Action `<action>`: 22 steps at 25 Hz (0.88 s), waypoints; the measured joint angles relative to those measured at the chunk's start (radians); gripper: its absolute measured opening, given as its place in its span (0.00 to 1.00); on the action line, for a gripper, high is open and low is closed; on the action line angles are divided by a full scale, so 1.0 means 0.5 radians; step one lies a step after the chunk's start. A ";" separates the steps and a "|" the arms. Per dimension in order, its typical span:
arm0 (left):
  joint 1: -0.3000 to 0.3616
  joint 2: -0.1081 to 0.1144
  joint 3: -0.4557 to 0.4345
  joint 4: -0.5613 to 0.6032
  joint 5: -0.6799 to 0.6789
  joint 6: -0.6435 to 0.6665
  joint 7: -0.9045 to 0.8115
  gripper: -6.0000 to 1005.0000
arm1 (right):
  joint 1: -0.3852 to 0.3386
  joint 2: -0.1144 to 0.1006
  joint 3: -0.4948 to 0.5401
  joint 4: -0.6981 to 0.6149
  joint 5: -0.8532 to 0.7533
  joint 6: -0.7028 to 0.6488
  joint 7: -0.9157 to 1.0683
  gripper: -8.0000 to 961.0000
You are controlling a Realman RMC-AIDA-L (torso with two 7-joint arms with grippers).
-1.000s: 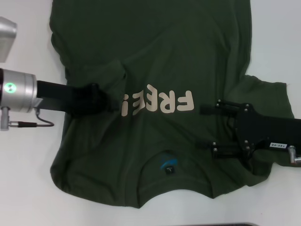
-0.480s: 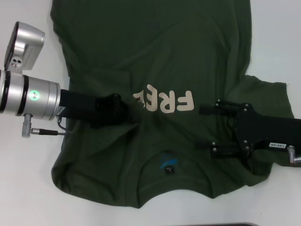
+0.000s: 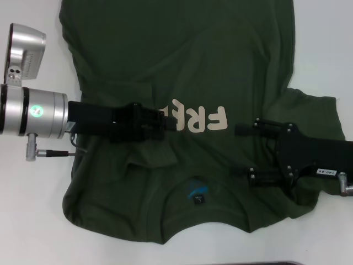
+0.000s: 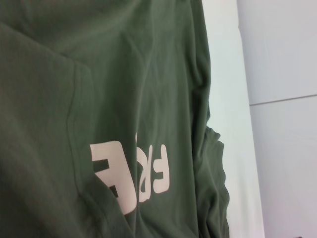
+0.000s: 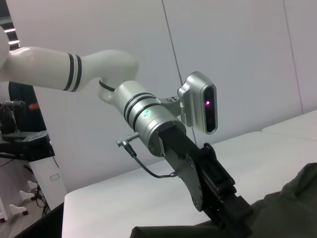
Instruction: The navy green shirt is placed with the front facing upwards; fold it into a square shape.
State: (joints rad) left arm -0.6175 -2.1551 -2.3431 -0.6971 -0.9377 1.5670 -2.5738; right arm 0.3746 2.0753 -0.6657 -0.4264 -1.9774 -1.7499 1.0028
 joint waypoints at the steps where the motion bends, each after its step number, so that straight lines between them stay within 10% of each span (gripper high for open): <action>1: 0.000 0.003 -0.003 -0.003 0.000 0.016 0.006 0.21 | 0.000 0.000 0.000 0.000 0.000 0.000 0.001 0.92; 13: 0.058 0.156 -0.365 -0.025 -0.166 0.246 0.203 0.63 | 0.018 0.002 0.126 0.000 0.040 -0.109 0.159 0.92; 22: 0.231 0.194 -0.366 -0.192 -0.241 0.660 1.158 0.62 | 0.130 -0.031 0.209 -0.189 0.127 -0.130 1.183 0.92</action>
State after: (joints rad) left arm -0.5021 -2.0579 -2.5262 -0.7930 -1.0582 1.8970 -1.9947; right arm 0.4397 2.0596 -0.5614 -0.5208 -1.9138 -1.8151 1.5943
